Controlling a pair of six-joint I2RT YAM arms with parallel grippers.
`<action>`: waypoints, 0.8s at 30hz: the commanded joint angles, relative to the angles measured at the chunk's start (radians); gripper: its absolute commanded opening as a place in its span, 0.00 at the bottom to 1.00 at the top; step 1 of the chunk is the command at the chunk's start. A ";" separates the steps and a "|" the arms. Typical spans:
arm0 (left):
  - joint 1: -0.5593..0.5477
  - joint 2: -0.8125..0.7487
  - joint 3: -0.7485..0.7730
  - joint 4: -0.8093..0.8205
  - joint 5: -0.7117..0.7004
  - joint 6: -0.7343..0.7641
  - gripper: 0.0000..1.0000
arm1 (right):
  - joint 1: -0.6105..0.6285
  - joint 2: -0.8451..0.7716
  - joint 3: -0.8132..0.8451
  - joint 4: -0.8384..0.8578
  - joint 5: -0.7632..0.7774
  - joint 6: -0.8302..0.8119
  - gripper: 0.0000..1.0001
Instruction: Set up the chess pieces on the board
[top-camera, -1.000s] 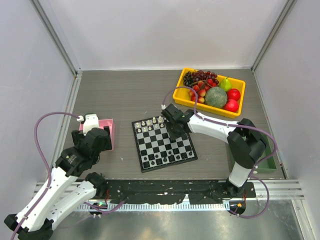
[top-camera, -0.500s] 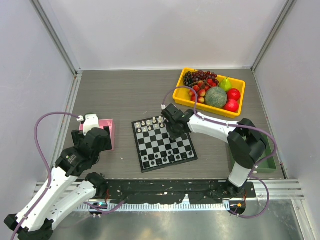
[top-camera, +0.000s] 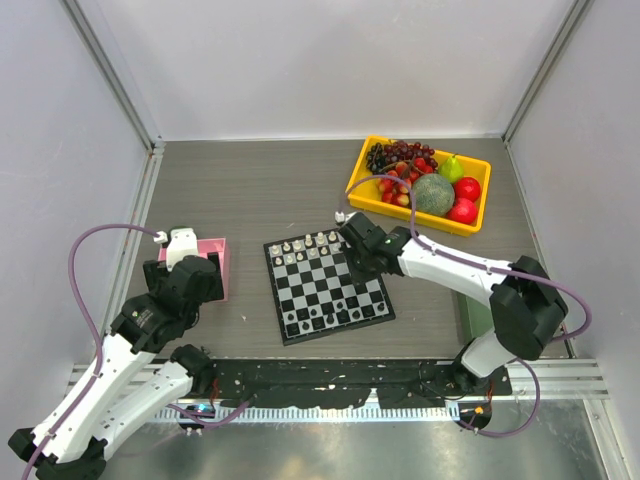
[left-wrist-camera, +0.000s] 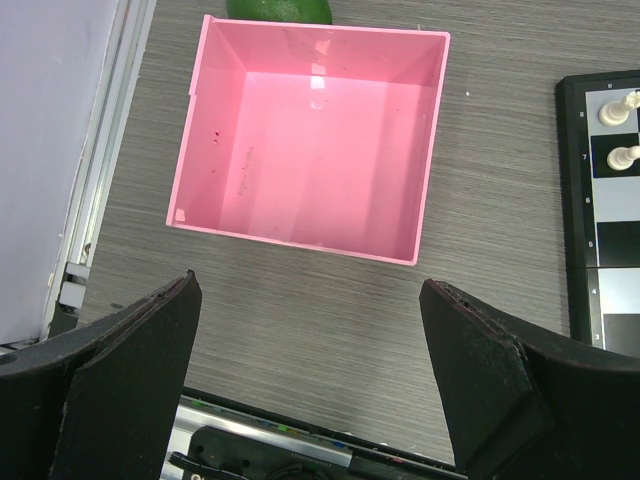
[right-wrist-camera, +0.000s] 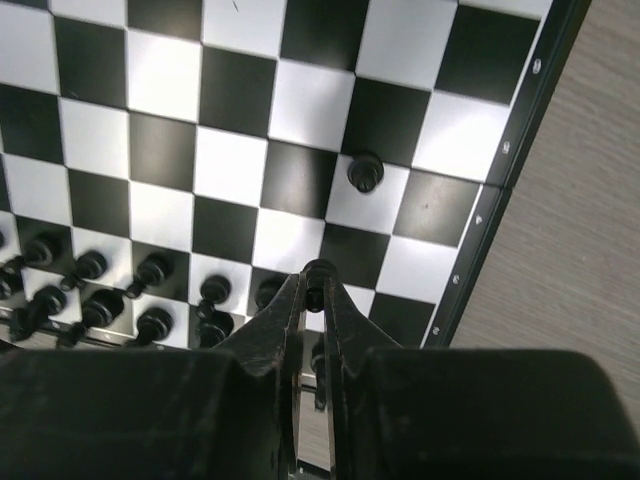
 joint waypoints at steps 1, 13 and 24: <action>0.002 0.005 0.021 0.020 -0.004 -0.007 0.99 | -0.003 -0.062 -0.052 0.000 0.019 0.019 0.11; 0.000 0.011 0.019 0.020 0.002 -0.005 0.99 | -0.003 -0.062 -0.109 0.017 -0.005 0.054 0.11; 0.004 0.015 0.021 0.020 0.003 -0.004 0.99 | -0.003 -0.079 -0.140 0.031 -0.031 0.065 0.11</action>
